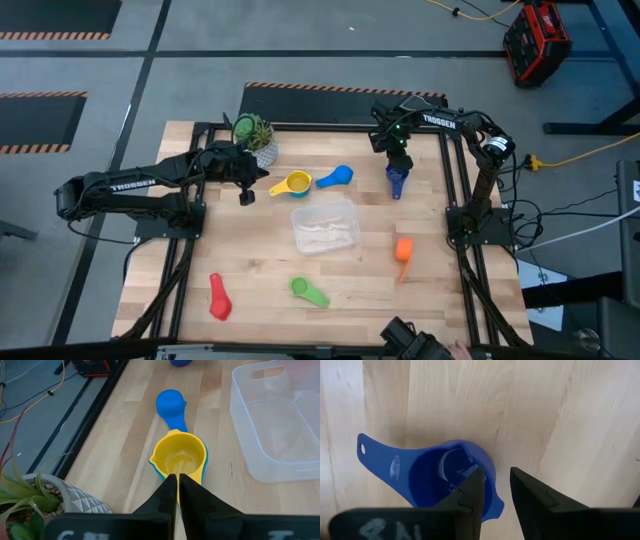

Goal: Nest measuring cups in basket
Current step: Stack the dark blue measuring cup on top of the yellow measuring cup

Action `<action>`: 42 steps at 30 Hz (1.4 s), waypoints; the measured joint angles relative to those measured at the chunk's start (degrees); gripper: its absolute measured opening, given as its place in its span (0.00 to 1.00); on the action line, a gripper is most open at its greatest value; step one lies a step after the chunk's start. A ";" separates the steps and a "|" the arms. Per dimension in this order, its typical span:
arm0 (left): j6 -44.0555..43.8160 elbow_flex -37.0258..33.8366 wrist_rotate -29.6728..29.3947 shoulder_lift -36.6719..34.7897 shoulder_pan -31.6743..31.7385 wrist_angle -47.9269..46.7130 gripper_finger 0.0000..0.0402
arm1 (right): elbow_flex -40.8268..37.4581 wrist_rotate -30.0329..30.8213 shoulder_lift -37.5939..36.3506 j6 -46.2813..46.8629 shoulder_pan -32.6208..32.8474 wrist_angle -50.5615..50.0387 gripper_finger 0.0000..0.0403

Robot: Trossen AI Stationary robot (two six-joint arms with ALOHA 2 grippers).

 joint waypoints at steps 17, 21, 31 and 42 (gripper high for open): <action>-0.02 0.00 0.02 0.00 0.02 -0.02 0.02 | 0.02 -0.11 0.00 -0.24 0.00 -0.09 0.24; -0.02 0.00 0.00 0.00 0.02 -0.02 0.00 | -0.01 -0.09 0.00 -0.26 0.00 -0.23 0.24; -0.01 0.00 0.01 0.02 0.02 -0.05 0.04 | -5.43 -0.06 0.02 -3.06 -0.04 3.44 0.24; -0.02 0.00 0.02 0.02 0.02 -0.05 0.05 | -6.80 -0.15 0.02 1.75 -0.07 6.39 0.24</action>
